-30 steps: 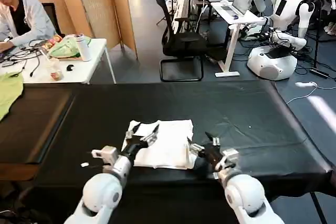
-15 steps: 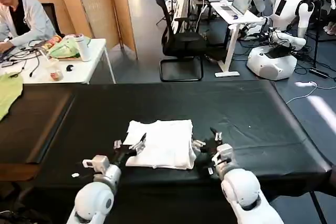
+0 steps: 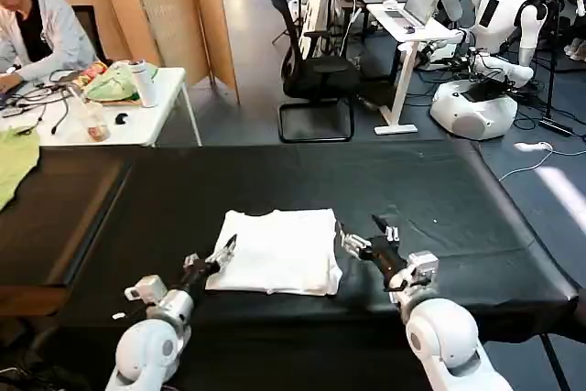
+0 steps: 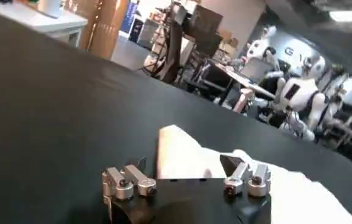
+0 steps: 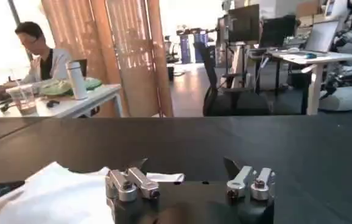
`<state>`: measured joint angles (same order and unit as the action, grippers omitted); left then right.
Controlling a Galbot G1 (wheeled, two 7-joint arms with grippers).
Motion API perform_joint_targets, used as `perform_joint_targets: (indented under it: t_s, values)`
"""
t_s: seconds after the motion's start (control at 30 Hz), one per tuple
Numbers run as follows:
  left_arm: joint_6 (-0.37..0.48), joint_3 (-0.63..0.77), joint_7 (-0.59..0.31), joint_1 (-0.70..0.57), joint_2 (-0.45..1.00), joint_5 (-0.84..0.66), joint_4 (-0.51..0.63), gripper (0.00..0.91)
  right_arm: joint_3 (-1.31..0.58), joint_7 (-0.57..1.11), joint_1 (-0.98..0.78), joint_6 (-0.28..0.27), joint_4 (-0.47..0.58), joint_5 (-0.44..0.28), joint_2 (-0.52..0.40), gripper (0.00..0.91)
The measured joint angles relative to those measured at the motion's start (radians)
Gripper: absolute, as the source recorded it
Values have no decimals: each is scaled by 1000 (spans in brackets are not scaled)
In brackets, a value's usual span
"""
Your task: Fold and organize the clothes.
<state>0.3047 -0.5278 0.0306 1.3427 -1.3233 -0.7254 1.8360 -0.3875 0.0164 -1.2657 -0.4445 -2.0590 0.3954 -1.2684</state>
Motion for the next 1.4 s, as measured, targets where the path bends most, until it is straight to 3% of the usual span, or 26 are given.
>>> perform_joint_targets:
  t_s: [0.13,0.2,0.27,0.33,0.6,0.83,1.03,1.4]
  values:
    - [7,-4,13,7,-1,-2,-1,146,-2,0,1,-1,0,1,-1,878]
    - [12,-1,20,9,-4,7,-1,234,-6,-1,1,-2,0,2,0,878]
    - [18,2,23,9,-7,14,-3,234,-9,-2,0,-2,-3,4,1,878]
    - [24,3,22,6,-11,12,-6,0,-13,-3,1,-2,-5,5,3,878]
    - [67,-13,-29,2,2,-54,41,0,-24,-1,7,-2,-2,5,-3,878]
    - [97,-40,-46,23,77,172,135,0,-44,3,-2,-2,7,-2,-1,878]
    - [91,-114,-30,79,228,369,230,0,-38,3,-6,-3,12,-16,-3,878]
    - [92,-353,-36,189,489,467,332,0,-26,3,-3,-3,24,-27,-12,878]
